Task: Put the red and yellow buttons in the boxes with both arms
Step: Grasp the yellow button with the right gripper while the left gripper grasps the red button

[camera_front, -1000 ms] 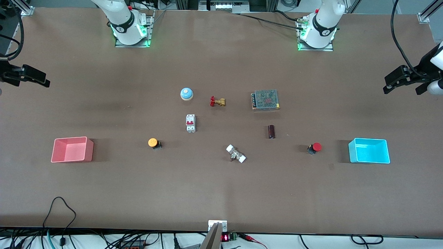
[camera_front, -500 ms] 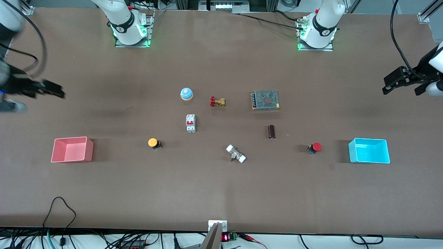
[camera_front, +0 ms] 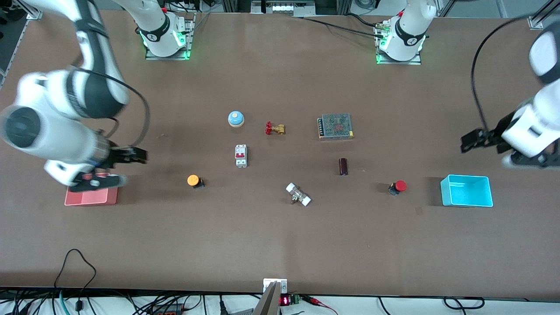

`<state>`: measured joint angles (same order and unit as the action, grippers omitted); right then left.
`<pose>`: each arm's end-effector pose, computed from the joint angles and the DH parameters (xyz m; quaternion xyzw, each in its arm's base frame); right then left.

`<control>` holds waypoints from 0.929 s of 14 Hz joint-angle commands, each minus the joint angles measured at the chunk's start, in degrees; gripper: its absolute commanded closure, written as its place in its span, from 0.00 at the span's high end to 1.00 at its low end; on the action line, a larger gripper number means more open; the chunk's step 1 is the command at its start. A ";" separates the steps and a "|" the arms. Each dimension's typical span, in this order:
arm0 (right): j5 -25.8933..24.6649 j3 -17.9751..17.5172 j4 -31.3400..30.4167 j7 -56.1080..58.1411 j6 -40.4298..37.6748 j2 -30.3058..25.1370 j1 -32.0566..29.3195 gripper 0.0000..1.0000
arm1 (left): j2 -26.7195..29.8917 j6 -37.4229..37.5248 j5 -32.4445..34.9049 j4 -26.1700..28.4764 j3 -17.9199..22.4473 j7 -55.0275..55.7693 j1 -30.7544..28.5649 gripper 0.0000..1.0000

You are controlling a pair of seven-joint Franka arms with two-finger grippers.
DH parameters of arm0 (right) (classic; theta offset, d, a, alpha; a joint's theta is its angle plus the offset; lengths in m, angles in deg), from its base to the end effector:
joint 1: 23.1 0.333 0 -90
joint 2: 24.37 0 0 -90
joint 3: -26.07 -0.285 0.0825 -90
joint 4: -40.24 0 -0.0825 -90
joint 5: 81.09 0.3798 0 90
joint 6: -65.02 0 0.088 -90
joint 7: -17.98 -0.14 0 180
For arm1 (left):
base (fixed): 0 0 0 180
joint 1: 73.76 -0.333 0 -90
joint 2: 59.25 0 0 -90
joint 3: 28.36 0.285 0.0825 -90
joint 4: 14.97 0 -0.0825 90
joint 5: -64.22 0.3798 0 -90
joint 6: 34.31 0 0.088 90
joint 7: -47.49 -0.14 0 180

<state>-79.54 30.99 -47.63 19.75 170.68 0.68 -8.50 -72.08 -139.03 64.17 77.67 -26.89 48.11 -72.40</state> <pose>0.6363 0.1169 0.3352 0.9932 0.0980 -0.0620 0.0099 0.6179 0.0001 0.4297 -1.0000 -0.0062 0.0065 0.0025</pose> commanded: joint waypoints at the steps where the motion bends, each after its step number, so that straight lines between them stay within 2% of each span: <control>1: 3.11 0.26 2.35 0.69 0.86 3.77 1.48 1.00 | -3.86 -2.41 0.23 -0.44 -0.16 2.44 0.65 1.00; 5: 3.20 0.26 2.44 -0.19 5.69 7.64 6.84 1.00 | -8.96 -11.18 -0.65 2.36 -2.17 7.62 1.45 1.00; 9: 2.85 0.26 2.44 -0.10 9.82 11.07 8.16 1.00 | -14.23 -22.95 -1.71 6.66 -5.07 13.25 1.62 1.00; 13: 3.20 0.26 2.44 -0.97 13.60 13.36 8.16 1.00 | -17.67 -31.42 -1.71 10.71 -5.34 14.05 2.50 1.00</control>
<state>-76.85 31.08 -46.65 19.75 183.25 12.67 -0.47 -89.56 -167.97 63.20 86.64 -32.18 61.73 -69.96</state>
